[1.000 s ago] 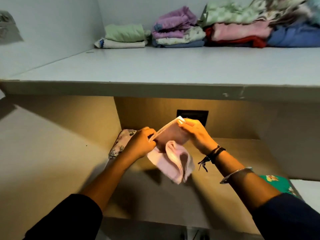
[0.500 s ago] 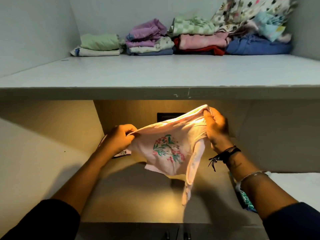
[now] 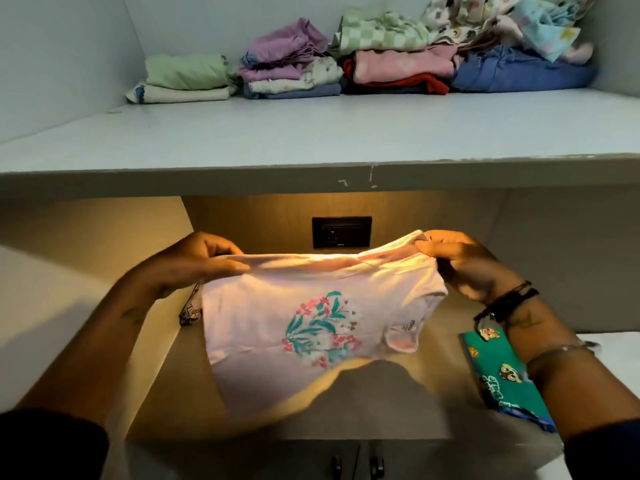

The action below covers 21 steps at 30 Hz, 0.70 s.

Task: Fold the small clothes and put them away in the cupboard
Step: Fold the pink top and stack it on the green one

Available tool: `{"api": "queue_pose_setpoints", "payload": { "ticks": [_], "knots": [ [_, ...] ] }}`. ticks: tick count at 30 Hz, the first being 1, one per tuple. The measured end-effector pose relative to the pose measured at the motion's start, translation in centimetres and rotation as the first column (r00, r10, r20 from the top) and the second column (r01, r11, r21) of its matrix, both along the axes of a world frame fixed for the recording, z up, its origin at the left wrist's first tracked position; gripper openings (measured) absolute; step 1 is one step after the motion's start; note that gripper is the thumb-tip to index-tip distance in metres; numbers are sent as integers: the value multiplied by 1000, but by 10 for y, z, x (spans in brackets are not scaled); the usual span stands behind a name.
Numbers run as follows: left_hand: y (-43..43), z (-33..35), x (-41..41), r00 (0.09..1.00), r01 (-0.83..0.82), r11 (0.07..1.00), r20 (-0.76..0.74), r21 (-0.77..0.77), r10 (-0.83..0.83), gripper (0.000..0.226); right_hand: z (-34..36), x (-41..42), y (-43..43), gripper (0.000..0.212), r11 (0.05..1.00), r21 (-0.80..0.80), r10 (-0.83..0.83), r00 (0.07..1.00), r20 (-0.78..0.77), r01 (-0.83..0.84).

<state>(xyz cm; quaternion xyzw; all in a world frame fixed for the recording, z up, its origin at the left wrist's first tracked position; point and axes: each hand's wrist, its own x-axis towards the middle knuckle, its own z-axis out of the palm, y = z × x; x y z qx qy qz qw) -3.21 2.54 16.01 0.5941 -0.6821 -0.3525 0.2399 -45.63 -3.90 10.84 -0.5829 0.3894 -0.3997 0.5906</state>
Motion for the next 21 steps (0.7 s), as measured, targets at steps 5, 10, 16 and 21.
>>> {"api": "queue_pose_setpoints", "payload": {
  "ticks": [5, 10, 16, 21],
  "knots": [
    [-59, -59, -23, 970, -36, 998, 237, -60, 50, 5, -50, 24, -38, 19, 959, 54, -263, 941, -213, 280],
    [-88, -128, -33, 917, -167, 983, 355, -77, 183, 11, -100, 37, -63, 13, 940, -75, -339, 879, -335, 334],
    [-96, -161, -34, 926, -248, 960, 259, -131, 275, 18, -123, 42, -62, 18, 926, -25, -370, 892, -261, 377],
    [-60, -162, -31, 946, -175, 953, 227, -249, 233, 14, -135, 21, -29, 16, 954, 5, -291, 933, -211, 299]
  ]
}}
